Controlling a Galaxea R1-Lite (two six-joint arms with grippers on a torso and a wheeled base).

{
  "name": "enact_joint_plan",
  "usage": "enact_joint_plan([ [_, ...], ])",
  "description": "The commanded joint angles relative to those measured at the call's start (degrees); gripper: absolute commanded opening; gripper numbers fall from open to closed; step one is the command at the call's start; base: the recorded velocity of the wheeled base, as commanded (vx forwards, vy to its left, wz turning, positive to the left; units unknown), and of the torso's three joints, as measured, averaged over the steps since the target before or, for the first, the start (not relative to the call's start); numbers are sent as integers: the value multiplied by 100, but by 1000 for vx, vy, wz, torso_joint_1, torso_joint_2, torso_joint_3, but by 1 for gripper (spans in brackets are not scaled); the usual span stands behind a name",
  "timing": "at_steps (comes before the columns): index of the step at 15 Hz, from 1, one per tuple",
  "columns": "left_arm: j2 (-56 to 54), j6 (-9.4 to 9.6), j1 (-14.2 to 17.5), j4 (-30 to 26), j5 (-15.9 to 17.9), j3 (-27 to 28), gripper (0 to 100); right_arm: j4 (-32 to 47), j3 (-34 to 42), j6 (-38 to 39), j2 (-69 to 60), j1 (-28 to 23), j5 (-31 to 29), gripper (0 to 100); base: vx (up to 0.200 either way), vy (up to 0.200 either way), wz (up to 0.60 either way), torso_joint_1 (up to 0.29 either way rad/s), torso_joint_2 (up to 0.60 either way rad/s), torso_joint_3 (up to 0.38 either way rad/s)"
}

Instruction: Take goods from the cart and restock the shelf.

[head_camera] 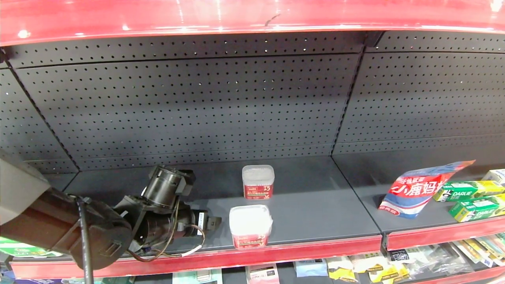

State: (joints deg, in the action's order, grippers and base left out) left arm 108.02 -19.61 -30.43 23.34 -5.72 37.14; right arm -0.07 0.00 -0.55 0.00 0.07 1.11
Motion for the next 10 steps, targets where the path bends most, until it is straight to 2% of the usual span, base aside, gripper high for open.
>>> enact_joint_plan([
  [1,88,-16,-104,-5,0,47,100,-1,0,2,9,1,3,100,0,0,0,0,0,0],
  [10,360,2,-183,-41,0,205,100,-1,0,-7,9,1,3,100,0,0,0,0,0,0],
])
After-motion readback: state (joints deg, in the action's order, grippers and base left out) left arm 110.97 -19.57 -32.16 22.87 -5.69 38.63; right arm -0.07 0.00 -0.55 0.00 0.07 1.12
